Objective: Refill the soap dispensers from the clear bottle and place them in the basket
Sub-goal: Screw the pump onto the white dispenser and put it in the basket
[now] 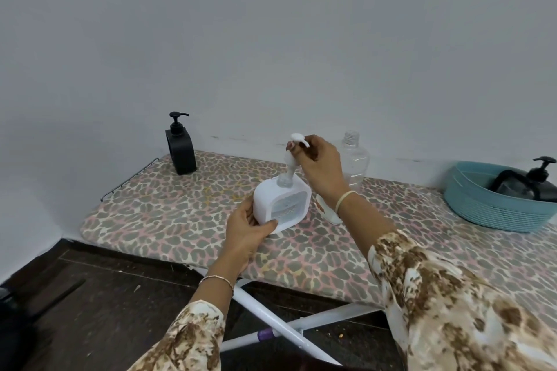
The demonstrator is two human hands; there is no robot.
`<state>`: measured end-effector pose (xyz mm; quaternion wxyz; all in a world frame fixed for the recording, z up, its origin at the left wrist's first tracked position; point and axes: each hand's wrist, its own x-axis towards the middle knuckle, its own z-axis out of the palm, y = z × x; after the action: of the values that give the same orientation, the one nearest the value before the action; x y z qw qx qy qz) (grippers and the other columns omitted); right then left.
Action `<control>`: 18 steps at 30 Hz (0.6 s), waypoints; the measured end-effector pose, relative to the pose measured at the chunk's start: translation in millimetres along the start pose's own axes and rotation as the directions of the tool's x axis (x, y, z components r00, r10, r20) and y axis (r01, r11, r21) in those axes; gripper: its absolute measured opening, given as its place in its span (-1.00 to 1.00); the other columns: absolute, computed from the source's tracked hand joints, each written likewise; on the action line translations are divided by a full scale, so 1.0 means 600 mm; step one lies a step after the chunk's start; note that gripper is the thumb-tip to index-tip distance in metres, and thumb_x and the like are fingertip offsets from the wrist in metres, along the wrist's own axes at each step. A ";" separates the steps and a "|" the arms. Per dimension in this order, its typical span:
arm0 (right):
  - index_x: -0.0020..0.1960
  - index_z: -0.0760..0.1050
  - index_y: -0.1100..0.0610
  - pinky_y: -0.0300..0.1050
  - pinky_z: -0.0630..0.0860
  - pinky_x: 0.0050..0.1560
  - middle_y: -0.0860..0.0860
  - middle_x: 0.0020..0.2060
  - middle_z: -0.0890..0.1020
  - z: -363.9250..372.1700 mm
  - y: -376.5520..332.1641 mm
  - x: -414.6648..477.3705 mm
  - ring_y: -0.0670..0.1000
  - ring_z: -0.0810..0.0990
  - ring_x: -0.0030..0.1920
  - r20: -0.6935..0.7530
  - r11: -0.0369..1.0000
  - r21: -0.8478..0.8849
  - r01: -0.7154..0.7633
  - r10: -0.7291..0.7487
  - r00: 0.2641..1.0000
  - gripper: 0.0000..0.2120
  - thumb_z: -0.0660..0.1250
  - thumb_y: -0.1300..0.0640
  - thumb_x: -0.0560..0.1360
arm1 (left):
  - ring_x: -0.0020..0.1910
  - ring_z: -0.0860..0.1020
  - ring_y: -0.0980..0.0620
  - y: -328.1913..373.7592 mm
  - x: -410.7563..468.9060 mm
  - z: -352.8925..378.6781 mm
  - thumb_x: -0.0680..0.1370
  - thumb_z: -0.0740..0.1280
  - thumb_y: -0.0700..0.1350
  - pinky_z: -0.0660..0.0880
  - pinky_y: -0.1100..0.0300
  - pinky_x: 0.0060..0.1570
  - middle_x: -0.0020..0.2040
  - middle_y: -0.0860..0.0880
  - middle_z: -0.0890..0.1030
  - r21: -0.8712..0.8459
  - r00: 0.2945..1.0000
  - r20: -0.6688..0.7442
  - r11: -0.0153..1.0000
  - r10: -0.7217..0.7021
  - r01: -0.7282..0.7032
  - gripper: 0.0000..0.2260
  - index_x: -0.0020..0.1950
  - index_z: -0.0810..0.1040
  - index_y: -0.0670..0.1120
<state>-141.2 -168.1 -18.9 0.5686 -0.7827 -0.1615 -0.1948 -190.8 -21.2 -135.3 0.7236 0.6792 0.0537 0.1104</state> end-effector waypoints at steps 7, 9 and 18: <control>-0.07 0.58 0.11 0.01 0.51 -0.13 0.12 -0.19 0.66 0.019 0.022 0.004 0.08 0.57 -0.23 0.145 0.999 -0.040 -0.014 0.020 0.989 -0.86 0.33 0.05 0.55 | 0.12 0.63 0.05 0.006 -0.003 0.004 0.35 0.58 -0.16 0.62 -0.02 0.05 0.17 0.02 0.64 -0.097 1.000 0.003 0.995 0.010 -0.009 -0.48 0.28 0.54 -0.01; -0.05 0.59 0.14 0.09 0.53 -0.08 0.12 -0.18 0.67 0.022 0.036 -0.006 0.13 0.61 -0.18 0.158 0.998 -0.041 -0.048 0.053 0.986 -0.82 0.34 0.03 0.54 | 0.11 0.63 0.03 0.012 -0.007 0.005 0.34 0.57 -0.06 0.64 0.00 -0.06 0.17 0.01 0.64 -0.112 1.000 -0.001 0.994 0.010 -0.010 -0.47 0.29 0.55 -0.02; 0.00 0.62 0.11 -0.07 0.55 0.06 -0.05 -0.12 0.68 0.018 0.049 -0.037 -0.05 0.63 -0.03 0.115 0.996 0.031 -0.082 0.078 0.990 -0.86 0.44 0.08 0.48 | 0.09 0.64 0.00 0.019 -0.014 0.007 0.32 0.50 0.13 0.63 -0.03 -0.05 0.14 -0.03 0.65 -0.088 1.000 0.001 0.996 0.030 -0.029 -0.51 0.21 0.57 0.03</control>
<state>-145.1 -167.4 -57.1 0.5797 -0.7882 -0.1655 -0.1240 -198.9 -26.5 -124.0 0.7510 0.6477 0.0380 0.1226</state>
